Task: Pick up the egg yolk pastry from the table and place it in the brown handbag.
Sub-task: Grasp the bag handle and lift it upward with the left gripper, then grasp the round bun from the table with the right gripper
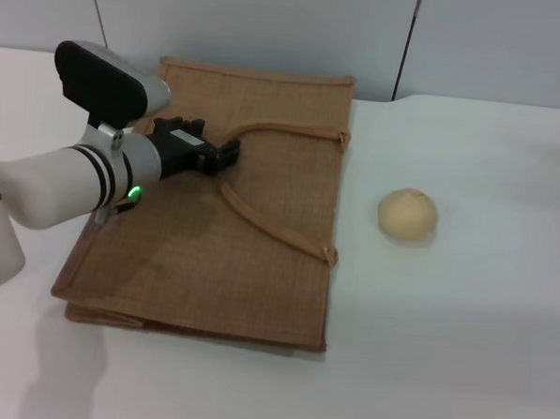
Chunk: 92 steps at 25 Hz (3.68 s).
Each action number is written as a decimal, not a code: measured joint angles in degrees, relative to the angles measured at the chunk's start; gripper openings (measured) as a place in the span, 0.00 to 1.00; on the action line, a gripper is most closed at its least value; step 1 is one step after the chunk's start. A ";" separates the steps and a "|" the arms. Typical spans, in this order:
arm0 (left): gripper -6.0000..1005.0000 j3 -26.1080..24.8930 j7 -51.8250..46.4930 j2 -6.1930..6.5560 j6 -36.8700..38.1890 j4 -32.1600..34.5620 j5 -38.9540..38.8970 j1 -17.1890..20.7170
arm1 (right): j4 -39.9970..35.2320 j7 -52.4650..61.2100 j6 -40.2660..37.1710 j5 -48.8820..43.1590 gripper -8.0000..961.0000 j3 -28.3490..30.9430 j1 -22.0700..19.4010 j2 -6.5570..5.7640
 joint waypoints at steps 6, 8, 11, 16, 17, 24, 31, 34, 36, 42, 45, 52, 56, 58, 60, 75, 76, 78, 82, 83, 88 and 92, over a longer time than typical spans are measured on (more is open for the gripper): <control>0.67 -0.06 -0.57 -0.01 1.48 0.05 -0.23 -0.25 | -0.08 0.06 0.00 0.00 0.89 0.00 0.10 0.00; 0.65 0.02 -0.68 -0.02 1.88 0.01 -0.19 -0.48 | -0.09 0.06 0.00 0.00 0.89 0.00 0.11 0.02; 0.61 0.23 -0.70 -0.02 2.69 -0.03 -0.09 -0.79 | -0.05 0.07 0.00 0.00 0.89 0.00 0.45 0.07; 0.52 0.35 -0.71 -0.01 3.05 -0.08 0.16 -1.20 | 0.08 0.07 0.00 0.00 0.89 0.00 0.64 0.09; 0.50 0.35 -0.71 -0.03 3.09 -0.08 0.18 -1.29 | 0.10 0.07 0.00 0.00 0.89 0.00 0.64 0.09; 0.39 0.18 -0.76 -0.18 3.66 0.02 -0.01 -1.47 | 0.16 0.07 0.00 0.00 0.89 0.00 0.72 0.09; 0.33 0.19 -1.55 -0.33 6.84 0.33 -0.28 -2.40 | 0.16 0.07 0.00 0.00 0.89 0.00 0.72 0.09; 0.27 0.32 -2.38 -0.52 7.82 0.33 -0.30 -2.93 | 0.16 0.07 0.00 0.00 0.89 0.00 0.78 0.08; 0.22 0.33 -2.68 -0.59 8.25 0.40 -0.19 -3.16 | 0.16 0.07 0.00 0.00 0.89 0.00 0.84 0.08; 0.13 1.32 -2.92 -0.82 11.82 0.72 0.02 -4.33 | 0.15 0.07 0.00 0.00 0.89 0.00 0.89 0.08; 0.12 3.05 -4.23 -0.79 11.92 2.70 -0.11 -4.31 | 0.15 0.07 0.01 0.00 0.89 0.00 0.86 0.08; 0.12 6.43 -7.67 -0.13 12.65 11.00 0.21 -2.56 | 0.12 0.07 1.39 -0.31 0.89 -0.36 0.40 -0.09; 0.12 9.31 -9.11 0.61 14.53 18.57 0.26 0.46 | 0.13 0.07 1.55 -0.50 0.89 -0.69 0.12 0.00; 0.12 11.37 -9.75 1.60 17.09 24.69 0.27 3.04 | 0.14 0.07 1.53 -0.55 0.89 -1.10 0.04 0.10; 0.12 13.65 -10.00 3.17 21.37 33.05 0.27 6.55 | 0.17 0.14 1.54 -0.59 0.89 -2.19 0.07 0.15; 0.12 22.53 -7.28 10.93 40.92 66.54 -2.44 17.44 | -0.37 16.88 1.26 -0.71 0.89 -21.31 0.21 -0.09; 0.12 22.80 -6.04 11.26 42.13 67.89 -3.57 17.64 | -0.37 17.42 1.07 -0.71 0.89 -22.13 0.23 -0.09; 0.12 22.90 -0.10 11.97 45.20 71.54 -8.71 18.10 | -0.41 18.99 0.08 -0.72 0.89 -24.24 0.26 -0.09; 0.12 22.28 8.71 11.95 51.22 76.32 -14.46 18.38 | -1.42 23.78 -3.19 -0.71 0.89 -29.79 0.10 -0.14; 0.12 21.60 12.90 11.05 56.52 79.17 -15.08 18.50 | -1.96 24.93 -3.56 -0.71 0.89 -31.41 0.07 -0.17; 0.12 19.76 17.50 8.81 59.94 82.00 -15.12 19.57 | -3.35 28.37 -5.89 -0.70 0.89 -38.18 -0.05 -0.32; 0.12 18.13 20.52 7.03 60.41 82.68 -15.12 20.82 | -3.40 31.67 -10.86 -0.70 0.89 -41.60 -0.77 -1.60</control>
